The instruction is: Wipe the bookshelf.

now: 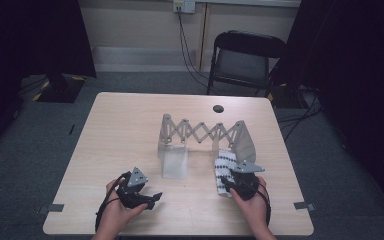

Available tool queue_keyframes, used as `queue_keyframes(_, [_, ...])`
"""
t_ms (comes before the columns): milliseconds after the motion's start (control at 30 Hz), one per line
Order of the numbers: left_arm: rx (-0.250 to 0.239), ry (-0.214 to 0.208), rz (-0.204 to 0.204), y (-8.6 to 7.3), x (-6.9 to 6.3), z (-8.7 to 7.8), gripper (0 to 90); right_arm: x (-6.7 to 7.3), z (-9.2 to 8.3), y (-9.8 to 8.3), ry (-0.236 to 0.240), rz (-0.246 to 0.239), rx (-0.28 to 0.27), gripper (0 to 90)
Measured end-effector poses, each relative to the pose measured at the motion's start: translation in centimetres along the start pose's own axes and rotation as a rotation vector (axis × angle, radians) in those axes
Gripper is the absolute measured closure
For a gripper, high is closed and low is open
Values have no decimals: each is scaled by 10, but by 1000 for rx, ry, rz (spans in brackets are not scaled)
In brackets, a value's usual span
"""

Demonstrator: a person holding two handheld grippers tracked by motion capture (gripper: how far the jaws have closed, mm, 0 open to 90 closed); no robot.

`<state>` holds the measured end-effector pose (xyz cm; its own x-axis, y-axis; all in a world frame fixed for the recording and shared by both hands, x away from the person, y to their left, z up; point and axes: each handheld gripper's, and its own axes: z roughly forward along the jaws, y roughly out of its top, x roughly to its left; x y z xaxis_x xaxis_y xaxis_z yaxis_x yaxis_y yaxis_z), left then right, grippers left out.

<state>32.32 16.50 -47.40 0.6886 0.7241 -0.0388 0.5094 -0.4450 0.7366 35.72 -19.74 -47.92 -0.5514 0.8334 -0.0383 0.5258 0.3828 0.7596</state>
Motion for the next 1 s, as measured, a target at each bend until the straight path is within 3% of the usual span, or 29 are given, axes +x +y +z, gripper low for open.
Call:
queue_keyframes(200, [-6,-1,1,1,-1,-1,214,0,6,-9,6,-3,35,466])
queue_keyframes(433, [3,-6,13,1,-2,1,214,-1,13,1,-51,-16,52,586])
queue_keyframes(600, [-9,-4,5,1,-1,-1,215,-2,18,6,-56,-20,61,641])
queue_keyframes(800, [-8,-4,8,1,-2,-2,215,-4,17,8,-28,-22,81,727])
queue_keyframes(1000, [-6,-5,5,2,-2,-1,215,-5,10,6,15,-16,91,759])
